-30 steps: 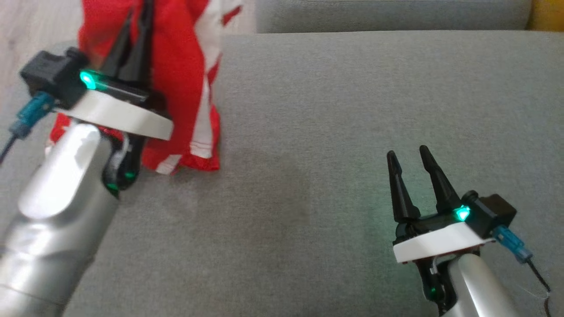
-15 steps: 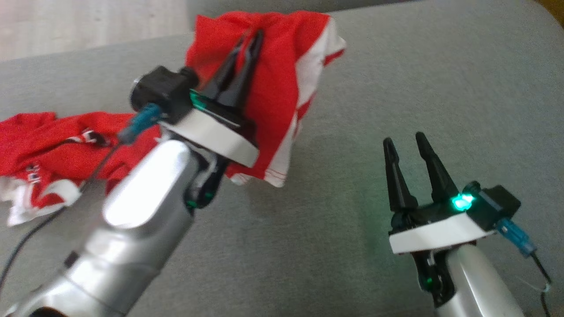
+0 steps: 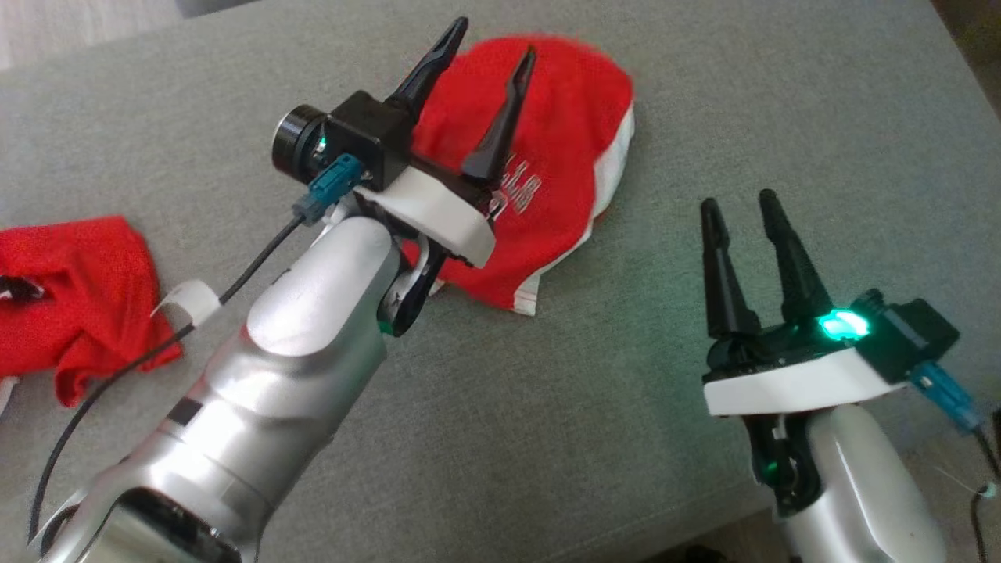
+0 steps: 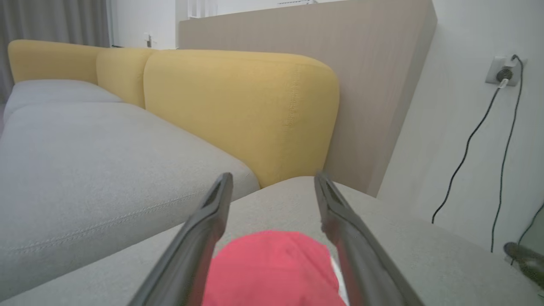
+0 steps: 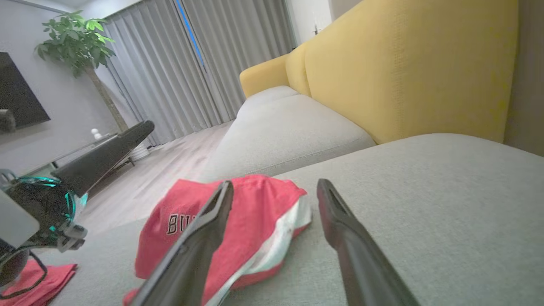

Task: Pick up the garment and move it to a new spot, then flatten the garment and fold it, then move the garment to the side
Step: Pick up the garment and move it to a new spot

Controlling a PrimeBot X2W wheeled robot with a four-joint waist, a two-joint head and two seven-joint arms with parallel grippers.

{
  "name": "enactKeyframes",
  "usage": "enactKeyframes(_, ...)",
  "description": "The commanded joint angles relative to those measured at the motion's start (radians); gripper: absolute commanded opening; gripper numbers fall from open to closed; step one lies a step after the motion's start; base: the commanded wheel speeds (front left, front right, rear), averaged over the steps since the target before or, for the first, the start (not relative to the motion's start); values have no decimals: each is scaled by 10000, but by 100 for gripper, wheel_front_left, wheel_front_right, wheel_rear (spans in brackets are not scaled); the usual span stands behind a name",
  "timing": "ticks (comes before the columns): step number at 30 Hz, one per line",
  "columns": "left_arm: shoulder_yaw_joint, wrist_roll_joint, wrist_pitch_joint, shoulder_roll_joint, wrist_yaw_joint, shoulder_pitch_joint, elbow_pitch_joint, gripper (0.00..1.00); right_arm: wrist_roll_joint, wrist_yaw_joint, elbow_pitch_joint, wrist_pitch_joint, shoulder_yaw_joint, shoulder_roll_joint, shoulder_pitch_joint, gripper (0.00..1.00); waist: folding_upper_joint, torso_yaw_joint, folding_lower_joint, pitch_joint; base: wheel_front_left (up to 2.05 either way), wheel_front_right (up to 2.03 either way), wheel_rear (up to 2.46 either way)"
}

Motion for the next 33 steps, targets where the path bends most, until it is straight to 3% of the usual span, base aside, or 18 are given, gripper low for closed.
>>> enactKeyframes(1, 342, 47, -164, 95, 38, -429, -74, 100, 16, -7, -394, -93, 84, -24, -246, 100, 0, 138, -2, 3, 0, 0, 0)
enactKeyframes(8, 985, 207, -360, 401, -63, 70, -39, 100, -351, -7, -334, -93, -243, -24, -87, 100, 0, 1120, -2, -419, 0, 0, 0)
enactKeyframes(17, 2643, 1537, -369, 1151, -60, 2730, -2152, 100, -1038, -7, -55, -93, -770, -24, 298, 100, 0, 2846, -2, -1136, 0, 0, 0)
enactKeyframes(23, 3843, 2309, -370, 739, 183, 5012, -3421, 100, -1293, -7, 145, -94, -960, -24, 607, 100, 0, 3465, -2, -1433, 0, 0, 0)
enactKeyframes(33, 5456, 3457, -371, -74, -296, 6917, -3952, 100, -1285, -7, 336, -94, -930, -24, 871, 100, 0, 3543, -2, -1804, 0, 0, 0)
